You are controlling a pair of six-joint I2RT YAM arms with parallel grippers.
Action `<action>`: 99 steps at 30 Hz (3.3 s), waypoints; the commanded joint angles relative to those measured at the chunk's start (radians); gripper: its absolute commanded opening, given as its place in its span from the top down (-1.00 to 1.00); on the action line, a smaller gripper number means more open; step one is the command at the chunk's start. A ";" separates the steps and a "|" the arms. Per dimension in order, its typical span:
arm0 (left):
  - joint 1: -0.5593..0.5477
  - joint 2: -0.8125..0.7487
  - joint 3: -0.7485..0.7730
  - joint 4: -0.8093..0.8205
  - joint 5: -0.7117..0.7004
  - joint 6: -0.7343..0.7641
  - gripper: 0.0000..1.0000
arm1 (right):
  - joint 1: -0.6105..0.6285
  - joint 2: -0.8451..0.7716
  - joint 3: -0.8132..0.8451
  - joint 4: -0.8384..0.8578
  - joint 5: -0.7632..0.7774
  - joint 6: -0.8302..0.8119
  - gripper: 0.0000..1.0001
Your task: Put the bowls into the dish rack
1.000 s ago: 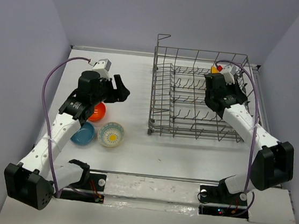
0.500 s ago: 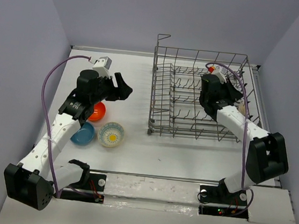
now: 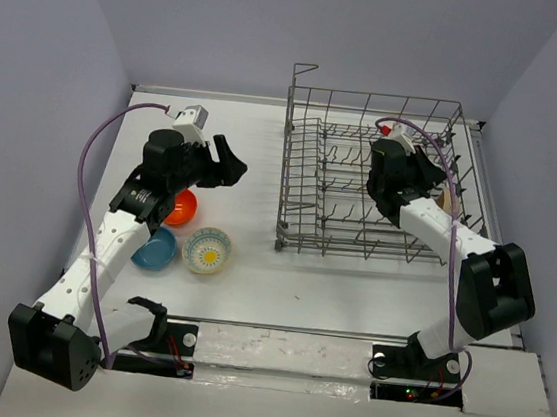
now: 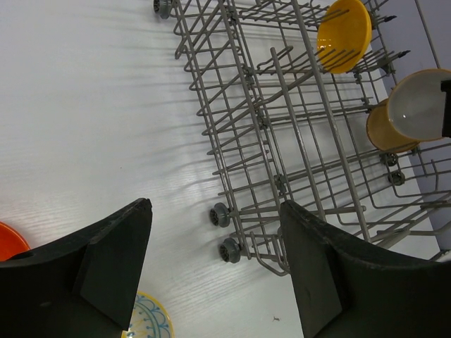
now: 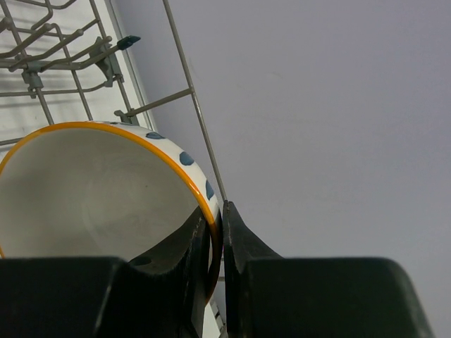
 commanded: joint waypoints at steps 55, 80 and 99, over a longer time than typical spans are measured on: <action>0.004 0.013 -0.019 0.053 0.048 -0.002 -0.65 | 0.047 0.105 -0.055 0.120 0.023 -0.052 0.46; 0.005 0.013 -0.022 0.057 0.053 -0.002 -0.65 | 0.047 0.152 0.069 -0.201 -0.040 0.192 0.33; 0.013 0.016 -0.025 0.058 0.058 -0.003 -0.65 | 0.056 0.165 0.240 -0.619 -0.222 0.519 0.11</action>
